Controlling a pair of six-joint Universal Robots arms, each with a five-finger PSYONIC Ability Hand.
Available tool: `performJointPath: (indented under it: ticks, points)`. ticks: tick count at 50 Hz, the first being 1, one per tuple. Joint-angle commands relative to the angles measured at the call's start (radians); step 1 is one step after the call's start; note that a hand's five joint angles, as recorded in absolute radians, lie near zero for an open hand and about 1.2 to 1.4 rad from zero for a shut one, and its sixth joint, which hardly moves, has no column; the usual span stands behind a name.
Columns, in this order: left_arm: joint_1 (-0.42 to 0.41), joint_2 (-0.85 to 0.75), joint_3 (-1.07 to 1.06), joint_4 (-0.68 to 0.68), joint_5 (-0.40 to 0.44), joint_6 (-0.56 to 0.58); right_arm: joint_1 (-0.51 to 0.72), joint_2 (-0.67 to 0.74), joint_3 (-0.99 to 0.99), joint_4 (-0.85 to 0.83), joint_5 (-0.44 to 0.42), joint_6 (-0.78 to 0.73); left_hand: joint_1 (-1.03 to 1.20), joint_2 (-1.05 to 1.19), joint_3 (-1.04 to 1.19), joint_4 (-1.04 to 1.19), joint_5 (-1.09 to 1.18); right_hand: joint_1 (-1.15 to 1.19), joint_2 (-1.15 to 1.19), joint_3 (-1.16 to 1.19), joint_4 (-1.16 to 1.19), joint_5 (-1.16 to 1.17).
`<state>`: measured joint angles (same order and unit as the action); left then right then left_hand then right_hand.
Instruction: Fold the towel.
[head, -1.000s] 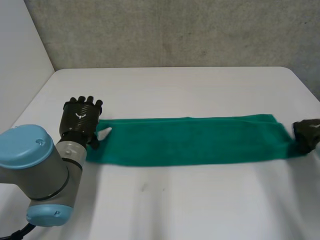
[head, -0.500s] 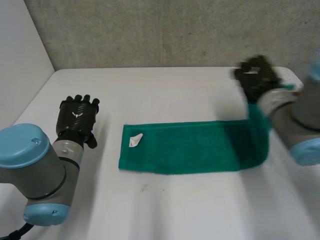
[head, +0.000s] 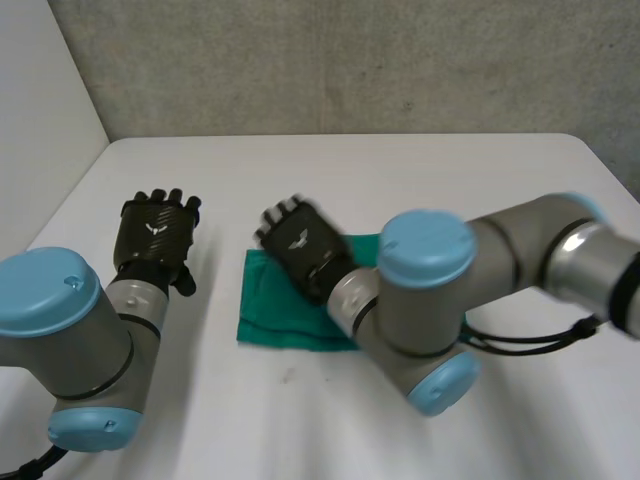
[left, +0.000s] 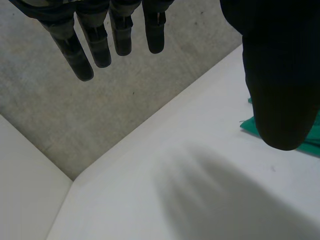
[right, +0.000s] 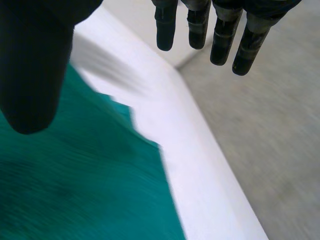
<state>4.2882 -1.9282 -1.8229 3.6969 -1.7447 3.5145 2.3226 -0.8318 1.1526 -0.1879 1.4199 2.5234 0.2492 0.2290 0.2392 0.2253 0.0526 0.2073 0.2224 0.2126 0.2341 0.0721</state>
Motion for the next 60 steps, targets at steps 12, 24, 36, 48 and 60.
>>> performJointPath:
  ticks: [12, 24, 36, 48, 60]
  points:
    - [-0.122, -0.052, 0.169, -0.014, 0.059, 0.003, -0.368, -0.237, 0.419, 0.108, -0.021, 0.387, -0.021, -0.001, -0.011, 0.003, 0.001, 0.065, 0.05, 0.06, 0.038, 0.026]
    - [-0.156, -0.061, 0.212, -0.057, 0.053, -0.022, -0.448, -0.196, 0.475, 0.013, 0.005, 0.382, -0.018, 0.002, -0.008, 0.006, 0.004, 1.189, 1.174, 1.184, 1.162, 1.15]
    - [-0.13, -0.041, 0.202, -0.072, 0.031, -0.026, -0.292, -0.208, 0.28, -0.01, 0.136, 0.081, -0.024, -0.004, -0.014, 0.0, -0.002, 1.189, 1.174, 1.184, 1.162, 1.15]
    - [-0.116, 0.003, 0.202, -0.074, -0.035, -0.06, 0.106, -0.043, 0.168, 0.033, -0.105, 0.026, -0.039, -0.018, -0.029, -0.015, -0.017, 1.189, 1.174, 1.184, 1.162, 1.15]
    - [-0.12, -0.005, 0.205, -0.075, -0.03, -0.069, 0.019, -0.131, 0.19, 0.044, 0.049, 0.213, -0.036, -0.015, -0.026, -0.012, -0.014, 0.284, 0.269, 0.279, 0.257, 0.245]
